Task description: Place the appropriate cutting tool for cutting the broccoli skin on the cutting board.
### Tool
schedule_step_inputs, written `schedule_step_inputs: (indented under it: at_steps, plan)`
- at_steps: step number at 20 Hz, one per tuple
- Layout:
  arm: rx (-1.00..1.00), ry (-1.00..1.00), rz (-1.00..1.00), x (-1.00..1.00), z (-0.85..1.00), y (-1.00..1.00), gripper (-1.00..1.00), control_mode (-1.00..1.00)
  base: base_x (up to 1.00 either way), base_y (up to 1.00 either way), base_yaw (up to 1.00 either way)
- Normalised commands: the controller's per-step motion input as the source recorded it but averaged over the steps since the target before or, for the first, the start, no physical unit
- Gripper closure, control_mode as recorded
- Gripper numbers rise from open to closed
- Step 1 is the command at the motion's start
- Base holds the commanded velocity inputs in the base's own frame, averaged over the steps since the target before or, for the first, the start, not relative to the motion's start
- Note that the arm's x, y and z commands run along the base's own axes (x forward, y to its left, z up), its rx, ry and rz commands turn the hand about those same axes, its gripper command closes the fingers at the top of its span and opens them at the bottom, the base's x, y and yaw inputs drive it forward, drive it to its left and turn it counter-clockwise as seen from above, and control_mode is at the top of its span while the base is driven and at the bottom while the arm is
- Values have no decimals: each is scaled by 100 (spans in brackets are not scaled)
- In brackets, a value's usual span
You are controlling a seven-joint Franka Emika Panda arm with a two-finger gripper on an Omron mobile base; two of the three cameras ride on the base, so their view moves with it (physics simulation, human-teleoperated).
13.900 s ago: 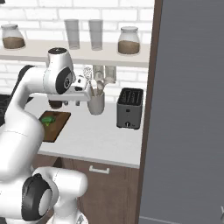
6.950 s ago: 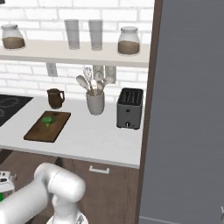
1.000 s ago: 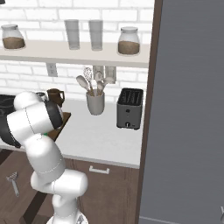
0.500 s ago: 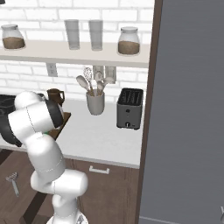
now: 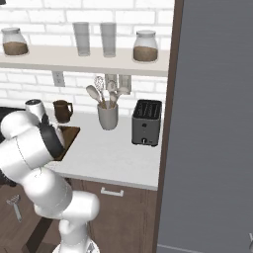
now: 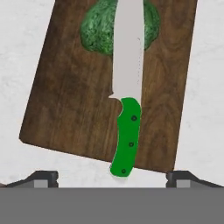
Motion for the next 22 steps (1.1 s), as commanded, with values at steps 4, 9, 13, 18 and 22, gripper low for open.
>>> schedule_step_inputs:
  at_steps: [4, 9, 13, 18, 22]
  plan:
    - [0, -4, -2, -61, 44, -7, -100, -100, 0, 0, 0]
    - [0, -8, -3, -54, 23, -26, -100, -100, 0, 0, 0]
    - [1, -6, -2, -42, 3, -49, -100, -100, 0, 0, 0]
    - [4, -4, -1, -29, 7, -67, -100, -100, 0, 0, 0]
    - [2, -1, 0, -4, 29, -63, -100, -100, 0, 0, 0]
